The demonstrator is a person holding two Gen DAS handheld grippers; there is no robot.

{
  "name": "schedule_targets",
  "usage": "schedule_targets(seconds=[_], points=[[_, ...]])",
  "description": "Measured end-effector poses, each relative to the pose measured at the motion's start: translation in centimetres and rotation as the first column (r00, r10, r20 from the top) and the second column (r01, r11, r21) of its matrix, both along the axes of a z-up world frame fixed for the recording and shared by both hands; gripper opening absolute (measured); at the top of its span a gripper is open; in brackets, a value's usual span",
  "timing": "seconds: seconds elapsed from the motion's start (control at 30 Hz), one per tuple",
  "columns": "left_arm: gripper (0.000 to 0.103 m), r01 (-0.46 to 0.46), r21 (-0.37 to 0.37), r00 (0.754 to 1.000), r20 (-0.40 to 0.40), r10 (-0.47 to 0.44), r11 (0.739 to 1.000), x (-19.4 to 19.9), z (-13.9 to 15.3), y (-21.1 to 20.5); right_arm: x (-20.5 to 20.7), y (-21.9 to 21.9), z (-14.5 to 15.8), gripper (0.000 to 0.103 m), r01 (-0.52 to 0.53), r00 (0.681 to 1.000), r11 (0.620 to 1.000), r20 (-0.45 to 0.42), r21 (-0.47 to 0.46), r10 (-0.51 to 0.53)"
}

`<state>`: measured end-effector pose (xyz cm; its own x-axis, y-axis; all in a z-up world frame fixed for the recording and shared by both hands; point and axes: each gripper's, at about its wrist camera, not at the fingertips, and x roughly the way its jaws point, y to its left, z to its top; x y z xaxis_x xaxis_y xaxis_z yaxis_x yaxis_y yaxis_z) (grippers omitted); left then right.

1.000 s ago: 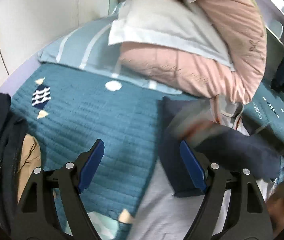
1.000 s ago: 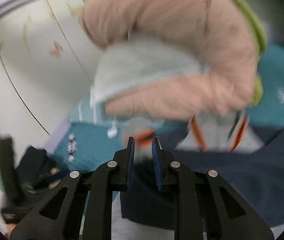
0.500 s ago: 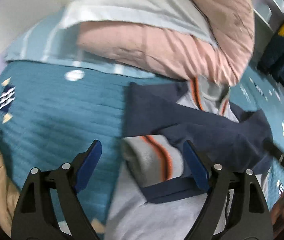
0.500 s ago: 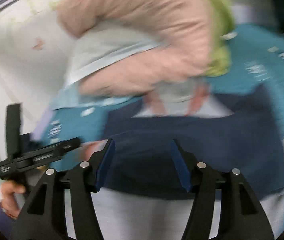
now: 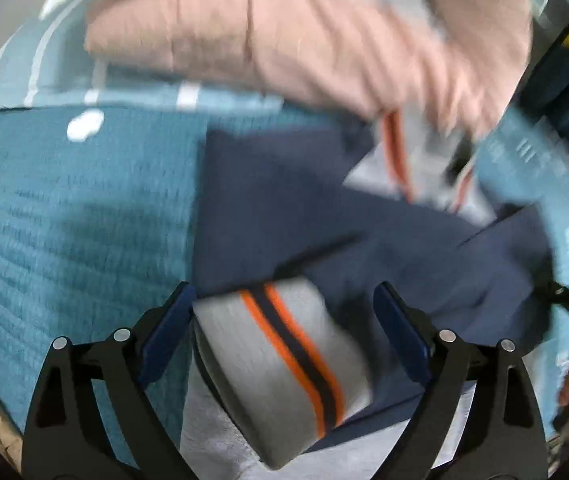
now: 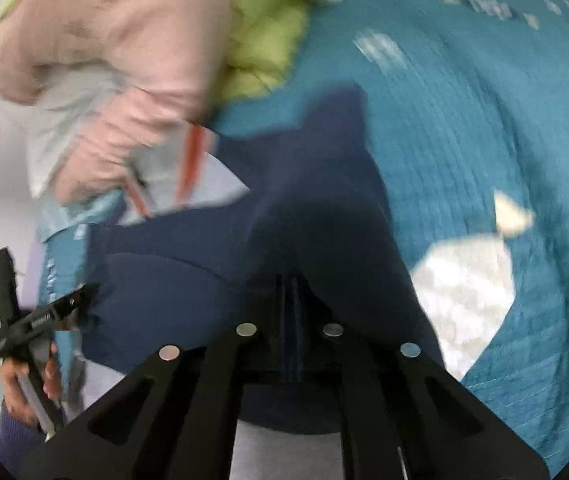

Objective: Fold large clothes

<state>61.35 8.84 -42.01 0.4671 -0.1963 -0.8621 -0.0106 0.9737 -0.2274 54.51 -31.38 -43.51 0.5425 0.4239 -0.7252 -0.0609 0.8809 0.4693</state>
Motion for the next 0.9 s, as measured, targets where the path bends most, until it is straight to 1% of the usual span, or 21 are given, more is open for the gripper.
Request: schedule_targets(seconds=[0.03, 0.07, 0.1, 0.13, 0.17, 0.2, 0.27, 0.3, 0.37, 0.43, 0.47, 0.5, 0.53, 0.57, 0.6, 0.63, 0.7, 0.73, 0.77, 0.8, 0.9], points=[[0.09, -0.006, -0.037, 1.0, 0.019, 0.006, 0.999, 0.2, 0.8, 0.7, 0.3, -0.4, 1.2, 0.039, 0.015, 0.999, 1.0, 0.04, -0.003, -0.015], [0.09, -0.023, -0.061, 0.999, 0.032, 0.024, 0.998, 0.7, 1.5, 1.4, 0.8, -1.0, 1.9, 0.056, 0.034, 0.998, 0.999, 0.058, -0.006, -0.033], [0.09, -0.053, -0.069, 0.998, 0.034, 0.055, 0.996, 1.4, 2.0, 2.2, 1.4, -1.4, 2.3, 0.06, 0.066, 0.996, 0.997, 0.066, -0.04, -0.063], [0.09, -0.08, -0.077, 0.996, 0.026, 0.083, 0.994, 2.2, 2.0, 2.8, 2.2, -1.8, 2.7, 0.06, 0.092, 0.994, 0.992, 0.07, -0.087, -0.086], [0.09, -0.098, -0.081, 0.995, 0.013, 0.099, 0.992, 2.9, 1.9, 3.3, 3.2, -2.1, 2.7, 0.061, 0.098, 0.994, 0.99, 0.067, -0.104, -0.091], [0.09, -0.113, -0.078, 0.994, -0.017, 0.112, 0.991, 4.0, 1.3, 3.6, 4.1, -2.2, 2.4, 0.063, 0.101, 0.994, 0.989, 0.045, -0.113, -0.096], [0.09, -0.118, -0.056, 0.99, -0.087, 0.113, 0.991, 5.8, -0.2, 3.9, 6.1, -2.6, 0.8, 0.064, 0.095, 0.994, 0.988, -0.038, -0.118, -0.1], [0.09, -0.118, -0.039, 0.986, -0.122, 0.112, 0.992, 6.7, -1.1, 3.9, 7.1, -2.8, -0.3, 0.064, 0.09, 0.992, 0.991, -0.083, -0.103, -0.099], [0.09, -0.116, -0.013, 0.981, -0.156, 0.113, 0.993, 7.8, -2.4, 3.7, 8.2, -3.1, -2.1, 0.064, 0.074, 0.987, 0.997, -0.14, -0.039, -0.078], [0.09, -0.11, 0.025, 0.981, -0.161, 0.112, 0.994, 8.6, -3.0, 3.2, 8.6, -3.3, -3.6, 0.064, 0.056, 0.985, 0.998, -0.163, 0.035, -0.05], [0.09, -0.093, 0.062, 0.983, -0.155, 0.101, 0.994, 9.1, -3.2, 2.5, 8.9, -3.1, -4.2, 0.063, 0.056, 0.983, 0.997, -0.176, 0.052, -0.046], [0.09, -0.075, 0.095, 0.984, -0.153, 0.089, 0.993, 9.4, -3.3, 2.1, 9.0, -3.2, -4.8, 0.058, 0.059, 0.981, 0.996, -0.187, 0.068, -0.046], [0.09, -0.049, 0.131, 0.986, -0.153, 0.069, 0.99, 9.7, -3.4, 1.5, 9.0, -3.2, -5.0, 0.057, 0.056, 0.982, 0.995, -0.183, 0.078, -0.041], [0.087, -0.031, 0.149, 0.986, -0.156, 0.054, 0.988, 10.0, -3.4, 1.2, 9.0, -3.3, -5.0, 0.05, 0.052, 0.984, 0.995, -0.172, 0.087, -0.037], [0.08, -0.015, 0.161, 0.988, -0.152, 0.04, 0.987, 10.2, -3.3, 1.0, 9.0, -3.4, -5.0, 0.033, 0.047, 0.985, 0.994, -0.168, 0.101, -0.029], [0.073, -0.012, 0.16, 0.989, -0.146, 0.036, 0.987, 10.3, -3.1, 0.8, 9.0, -3.4, -5.0, 0.026, 0.038, 0.985, 0.992, -0.171, 0.119, -0.018], [0.024, -0.002, 0.15, 0.991, -0.128, 0.022, 0.989, 10.4, -2.3, 0.8, 8.6, -3.2, -4.1, 0.016, 0.024, 0.989, 0.995, -0.147, 0.094, -0.01], [0.003, 0.003, 0.133, 0.992, -0.124, 0.013, 0.991, 10.4, -2.1, 0.8, 8.2, -3.0, -3.5, 0.015, 0.013, 0.991, 0.996, -0.131, 0.083, -0.001], [0.004, 0.006, 0.104, 0.994, -0.112, 0.006, 0.995, 10.2, -1.6, 1.0, 7.8, -2.9, -2.9, 0.011, 0.011, 0.993, 0.996, -0.117, 0.088, -0.001], [0.004, 0.004, 0.097, 0.995, -0.099, 0.006, 0.995, 10.0, -1.1, 1.1, 7.4, -3.0, -2.3, 0.007, 0.012, 0.995, 0.996, -0.102, 0.092, -0.002], [0.004, 0.021, 0.033, 0.999, -0.042, -0.019, 0.999, 8.6, 1.0, 1.6, 5.9, -3.2, 0.0, 0.004, 0.007, 0.998, 0.995, -0.056, 0.104, -0.001]])
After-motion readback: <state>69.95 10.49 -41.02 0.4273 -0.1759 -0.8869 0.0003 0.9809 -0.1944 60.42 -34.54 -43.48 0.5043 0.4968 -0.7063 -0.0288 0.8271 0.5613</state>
